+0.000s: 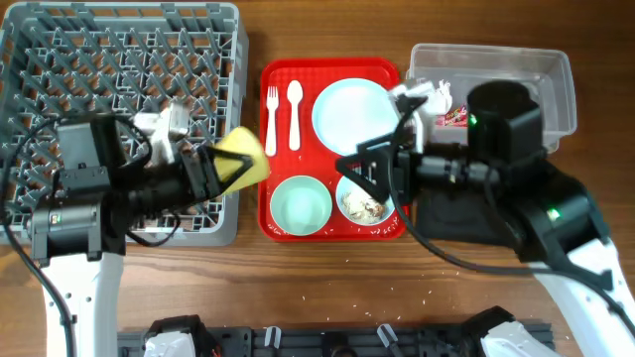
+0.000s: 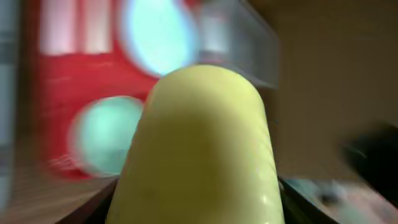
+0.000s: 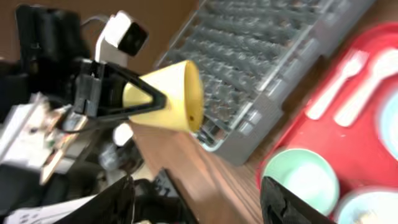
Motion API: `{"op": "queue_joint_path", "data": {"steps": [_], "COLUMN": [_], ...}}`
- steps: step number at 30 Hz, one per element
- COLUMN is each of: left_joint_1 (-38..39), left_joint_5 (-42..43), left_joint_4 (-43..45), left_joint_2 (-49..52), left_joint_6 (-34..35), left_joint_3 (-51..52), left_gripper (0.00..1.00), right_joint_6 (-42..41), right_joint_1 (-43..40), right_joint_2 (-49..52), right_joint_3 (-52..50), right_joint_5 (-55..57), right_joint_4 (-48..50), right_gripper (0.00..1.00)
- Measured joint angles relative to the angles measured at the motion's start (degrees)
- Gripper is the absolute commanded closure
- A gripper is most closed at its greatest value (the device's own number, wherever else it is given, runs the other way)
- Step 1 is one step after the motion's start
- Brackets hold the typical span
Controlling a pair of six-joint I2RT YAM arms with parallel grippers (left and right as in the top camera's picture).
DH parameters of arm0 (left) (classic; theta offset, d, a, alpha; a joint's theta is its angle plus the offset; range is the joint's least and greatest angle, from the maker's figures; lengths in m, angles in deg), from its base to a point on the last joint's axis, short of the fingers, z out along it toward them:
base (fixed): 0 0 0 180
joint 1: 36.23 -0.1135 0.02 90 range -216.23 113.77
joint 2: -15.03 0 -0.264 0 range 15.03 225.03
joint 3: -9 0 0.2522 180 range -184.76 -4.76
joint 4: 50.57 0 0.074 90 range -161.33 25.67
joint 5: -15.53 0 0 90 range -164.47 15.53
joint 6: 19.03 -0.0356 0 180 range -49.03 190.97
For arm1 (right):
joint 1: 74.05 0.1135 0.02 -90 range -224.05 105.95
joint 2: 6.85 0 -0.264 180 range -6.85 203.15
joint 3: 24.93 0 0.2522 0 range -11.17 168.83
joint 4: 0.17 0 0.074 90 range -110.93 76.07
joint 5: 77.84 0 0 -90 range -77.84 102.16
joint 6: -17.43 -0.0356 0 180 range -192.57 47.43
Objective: Sort waste into correct bins and load items into the dishwasher rack
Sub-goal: 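Place the yellow cup upside down in the dish rack with left gripper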
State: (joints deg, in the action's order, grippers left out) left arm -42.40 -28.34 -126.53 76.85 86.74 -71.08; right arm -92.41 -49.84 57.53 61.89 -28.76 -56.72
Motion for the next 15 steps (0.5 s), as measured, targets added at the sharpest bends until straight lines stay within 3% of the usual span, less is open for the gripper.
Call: {"op": "queue_joint_path", "data": {"steps": [5, 6, 9, 13, 15], "left_joint_1": [-0.22, -0.22, -0.22, -0.22, -0.20], "left_joint_5": [-37.40, -41.53, -47.30, -47.23, -45.59], "left_joint_4": [-8.72, -8.76, -5.70, -2.93, -2.03], "left_joint_2": [0.76, 1.36, 5.05, 13.53, 17.44], "left_joint_6": [7.02, 8.04, 9.92, 10.71, 10.73], "left_joint_3": [0.00, 0.04, 2.97, 5.55, 5.64], "left_gripper": [0.41, 0.41, 0.41, 0.40, 0.31], "right_joint_6": [-0.02, -0.02, -0.02, -0.02, -0.02], "right_joint_1": [0.00, 0.00, 0.00, 0.00, 0.00], "right_joint_2": [-0.96, -0.96, -0.96, -0.96, -0.96], "right_joint_3": [0.00, 0.00, 0.00, 0.00, 0.00], "right_joint_5": [6.16, 6.54, 6.80, 6.95, 6.95], "right_joint_4": [-6.10, -6.10, -6.43, -7.45, -7.56], "right_gripper": [0.35, 0.35, 0.35, 0.35, 0.35]}}
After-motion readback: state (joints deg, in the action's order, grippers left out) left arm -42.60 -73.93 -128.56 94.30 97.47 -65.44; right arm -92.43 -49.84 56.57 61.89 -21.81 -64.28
